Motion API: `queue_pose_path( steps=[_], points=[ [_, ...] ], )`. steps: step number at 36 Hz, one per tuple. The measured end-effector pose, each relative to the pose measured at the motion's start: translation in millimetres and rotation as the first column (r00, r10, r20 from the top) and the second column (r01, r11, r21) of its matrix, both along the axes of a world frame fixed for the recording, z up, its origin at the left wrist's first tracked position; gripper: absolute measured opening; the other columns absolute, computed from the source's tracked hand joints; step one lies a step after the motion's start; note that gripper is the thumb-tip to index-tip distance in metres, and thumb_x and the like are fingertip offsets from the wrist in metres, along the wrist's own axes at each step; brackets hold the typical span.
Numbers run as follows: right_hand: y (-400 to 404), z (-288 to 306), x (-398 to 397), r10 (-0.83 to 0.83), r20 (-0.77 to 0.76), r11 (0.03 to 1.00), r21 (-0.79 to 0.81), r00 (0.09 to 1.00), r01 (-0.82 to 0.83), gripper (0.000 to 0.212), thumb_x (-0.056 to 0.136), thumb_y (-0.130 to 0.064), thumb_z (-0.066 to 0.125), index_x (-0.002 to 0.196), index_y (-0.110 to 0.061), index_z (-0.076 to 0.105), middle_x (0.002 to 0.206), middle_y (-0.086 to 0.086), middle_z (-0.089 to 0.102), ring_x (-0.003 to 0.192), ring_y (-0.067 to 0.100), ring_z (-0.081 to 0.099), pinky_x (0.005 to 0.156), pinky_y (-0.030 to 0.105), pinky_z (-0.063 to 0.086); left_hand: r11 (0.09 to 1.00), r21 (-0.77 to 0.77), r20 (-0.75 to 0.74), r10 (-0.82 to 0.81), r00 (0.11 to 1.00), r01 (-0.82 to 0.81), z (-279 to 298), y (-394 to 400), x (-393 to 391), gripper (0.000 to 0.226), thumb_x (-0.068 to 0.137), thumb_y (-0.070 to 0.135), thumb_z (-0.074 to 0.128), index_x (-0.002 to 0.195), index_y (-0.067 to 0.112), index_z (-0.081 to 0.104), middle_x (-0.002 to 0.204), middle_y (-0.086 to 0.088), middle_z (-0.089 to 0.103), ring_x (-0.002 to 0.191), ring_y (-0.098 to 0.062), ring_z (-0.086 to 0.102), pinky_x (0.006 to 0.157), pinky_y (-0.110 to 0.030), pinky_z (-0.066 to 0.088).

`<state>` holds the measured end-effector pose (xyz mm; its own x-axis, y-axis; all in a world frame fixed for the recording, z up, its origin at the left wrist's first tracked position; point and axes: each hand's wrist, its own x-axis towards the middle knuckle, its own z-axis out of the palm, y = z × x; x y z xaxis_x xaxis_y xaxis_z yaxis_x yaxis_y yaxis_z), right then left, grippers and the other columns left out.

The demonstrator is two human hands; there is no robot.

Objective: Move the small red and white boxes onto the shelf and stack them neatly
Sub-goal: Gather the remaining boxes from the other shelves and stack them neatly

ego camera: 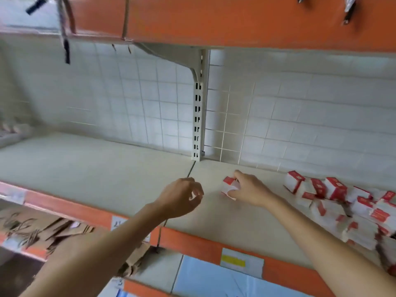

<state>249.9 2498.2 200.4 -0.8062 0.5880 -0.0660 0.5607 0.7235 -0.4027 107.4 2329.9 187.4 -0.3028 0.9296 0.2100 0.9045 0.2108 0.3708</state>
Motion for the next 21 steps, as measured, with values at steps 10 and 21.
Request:
queue_pose_path(
  steps=[10, 21],
  points=[
    [-94.4, 21.1, -78.8, 0.302, -0.177, 0.948, -0.048, 0.937, -0.315, 0.031, 0.078, -0.033, 0.068, 0.099, -0.018, 0.052, 0.089, 0.0, 0.057, 0.074, 0.017, 0.052, 0.068, 0.029, 0.043, 0.971, 0.038, 0.001, 0.235, 0.972, -0.235, 0.7, -114.2, -47.6, 0.016, 0.085, 0.021, 0.056, 0.091, 0.019, 0.07, 0.091, 0.002, 0.065, 0.075, -0.014, 0.064, 0.072, -0.033, 0.052],
    [-248.4, 23.0, -231.8, 0.386, -0.247, 0.883, -0.178, 0.889, -0.434, 0.022, 0.075, -0.021, 0.066, 0.091, -0.014, 0.052, 0.076, 0.0, 0.064, 0.061, 0.014, 0.058, 0.058, 0.027, 0.048, 0.91, -0.015, -0.048, 0.413, 0.91, -0.414, -1.7, -289.6, -159.0, 0.02, 0.087, 0.028, 0.052, 0.097, 0.021, 0.069, 0.094, 0.003, 0.063, 0.088, -0.017, 0.06, 0.074, -0.027, 0.047]
  ],
)
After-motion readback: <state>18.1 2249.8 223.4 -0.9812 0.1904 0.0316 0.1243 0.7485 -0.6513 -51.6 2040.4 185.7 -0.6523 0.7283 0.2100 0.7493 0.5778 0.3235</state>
